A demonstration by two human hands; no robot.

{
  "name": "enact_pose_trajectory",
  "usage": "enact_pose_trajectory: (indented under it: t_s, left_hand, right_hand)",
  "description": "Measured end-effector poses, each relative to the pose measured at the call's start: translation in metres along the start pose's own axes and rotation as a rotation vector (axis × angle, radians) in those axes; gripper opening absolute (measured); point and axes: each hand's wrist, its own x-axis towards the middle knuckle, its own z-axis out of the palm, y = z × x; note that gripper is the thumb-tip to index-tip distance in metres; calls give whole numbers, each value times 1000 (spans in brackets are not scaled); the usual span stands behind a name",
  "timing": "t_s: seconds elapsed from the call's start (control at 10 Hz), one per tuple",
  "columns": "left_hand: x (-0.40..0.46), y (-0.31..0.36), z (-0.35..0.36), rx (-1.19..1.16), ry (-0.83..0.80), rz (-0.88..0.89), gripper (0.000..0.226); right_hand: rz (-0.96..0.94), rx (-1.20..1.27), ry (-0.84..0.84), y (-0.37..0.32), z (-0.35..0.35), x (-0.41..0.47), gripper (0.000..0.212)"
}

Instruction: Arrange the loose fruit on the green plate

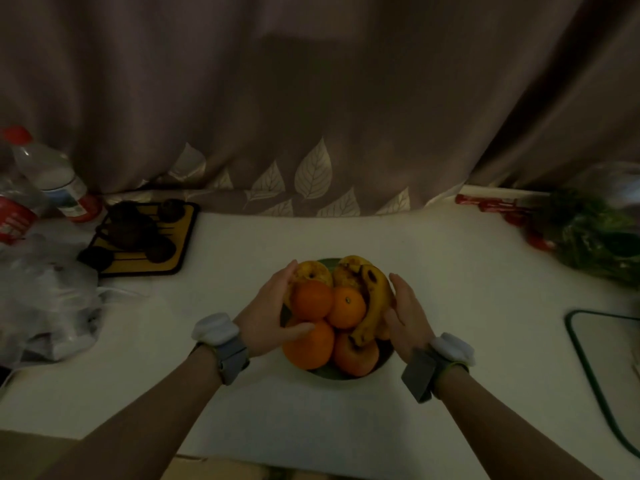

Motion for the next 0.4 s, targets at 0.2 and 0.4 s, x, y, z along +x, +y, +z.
enact_pose_trajectory:
  t_s: [0.2, 0.4]
  left_hand:
    - [-17, -19, -12, 50, -33, -21, 99]
    - [-28, -36, -30, 156, -79, 10, 63]
  right_hand:
    - [63, 53, 45, -10, 6, 6, 56]
    - [42, -98, 152, -18, 14, -3, 69]
